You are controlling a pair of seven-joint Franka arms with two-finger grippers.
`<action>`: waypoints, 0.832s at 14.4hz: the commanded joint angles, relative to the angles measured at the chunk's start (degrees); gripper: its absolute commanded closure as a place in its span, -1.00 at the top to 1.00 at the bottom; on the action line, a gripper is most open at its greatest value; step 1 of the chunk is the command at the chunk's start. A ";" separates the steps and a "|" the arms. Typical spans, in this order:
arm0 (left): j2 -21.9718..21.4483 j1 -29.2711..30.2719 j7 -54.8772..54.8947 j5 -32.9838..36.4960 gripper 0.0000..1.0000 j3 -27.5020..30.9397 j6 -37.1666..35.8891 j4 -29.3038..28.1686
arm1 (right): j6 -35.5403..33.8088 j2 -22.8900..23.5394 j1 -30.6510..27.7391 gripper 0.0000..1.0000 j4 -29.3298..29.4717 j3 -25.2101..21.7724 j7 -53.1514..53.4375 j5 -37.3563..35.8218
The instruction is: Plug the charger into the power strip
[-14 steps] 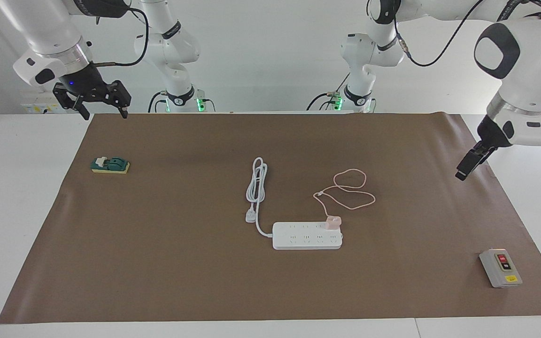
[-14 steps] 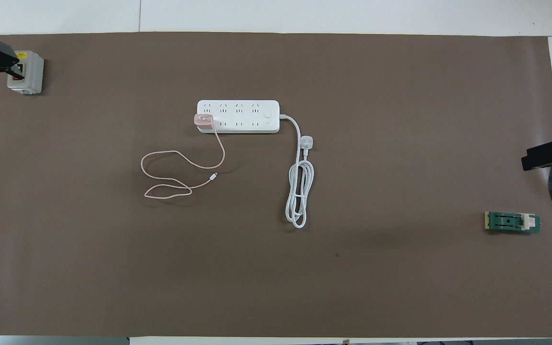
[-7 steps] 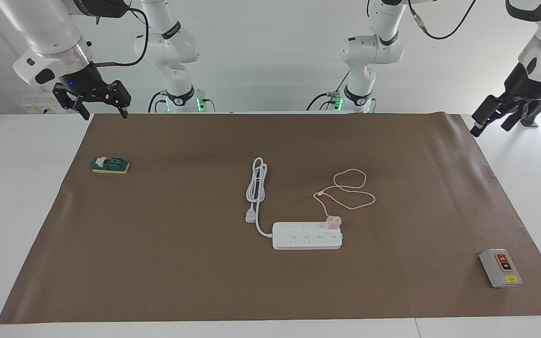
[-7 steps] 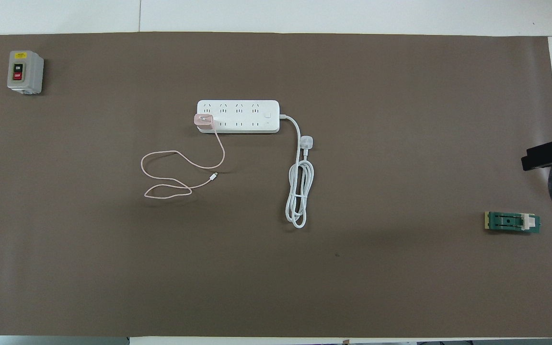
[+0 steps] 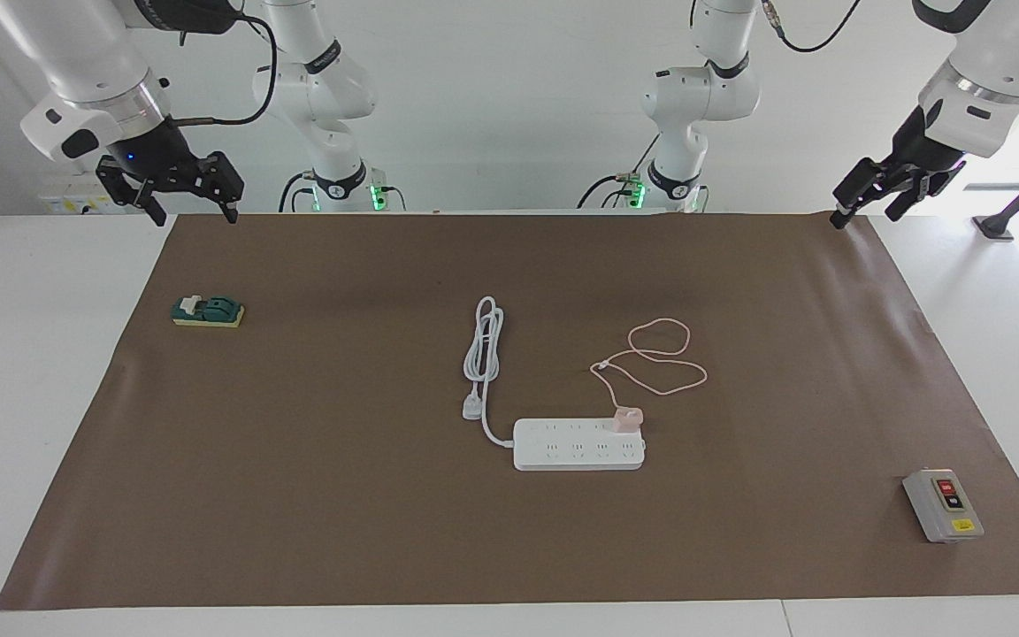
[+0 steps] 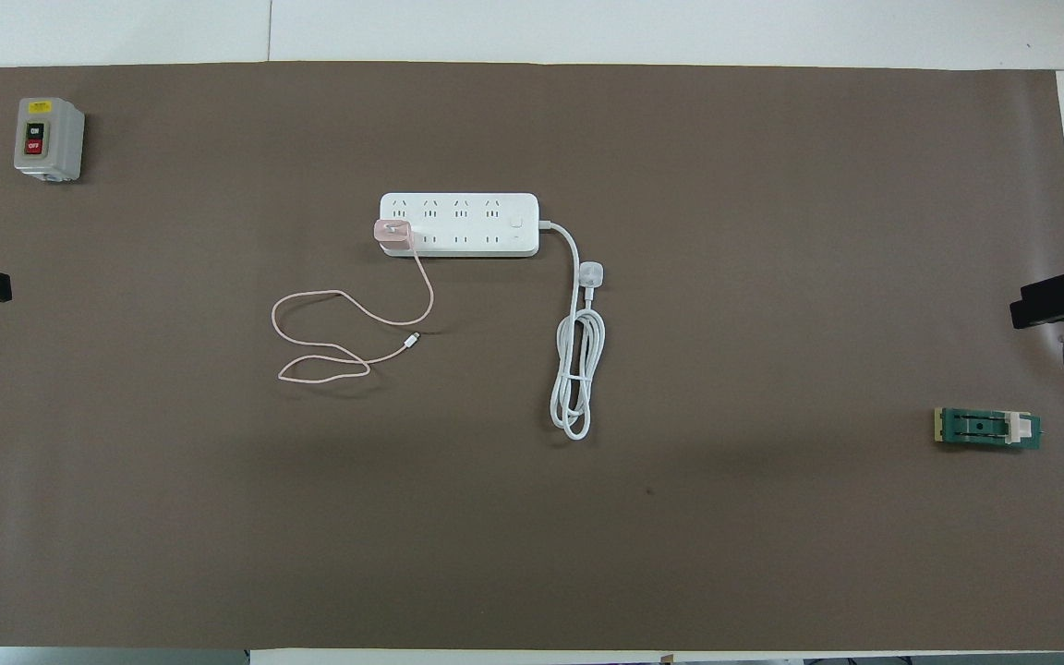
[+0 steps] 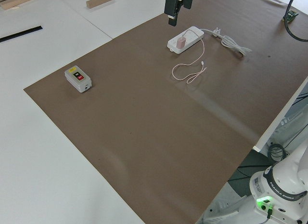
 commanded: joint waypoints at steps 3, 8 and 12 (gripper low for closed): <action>0.55 -3.49 -0.11 7.16 1.00 -1.59 -0.18 -1.42 | 0.14 -1.43 -1.29 1.00 -1.59 0.51 -1.20 1.19; 0.47 -4.19 -1.07 6.55 1.00 -1.77 2.01 -1.86 | 0.14 -1.43 -1.20 1.00 -1.59 0.51 -1.03 1.19; -0.06 -4.28 -1.34 5.76 1.00 -1.86 4.39 -2.04 | 0.14 -1.43 -1.11 1.00 -1.59 0.51 -1.11 1.10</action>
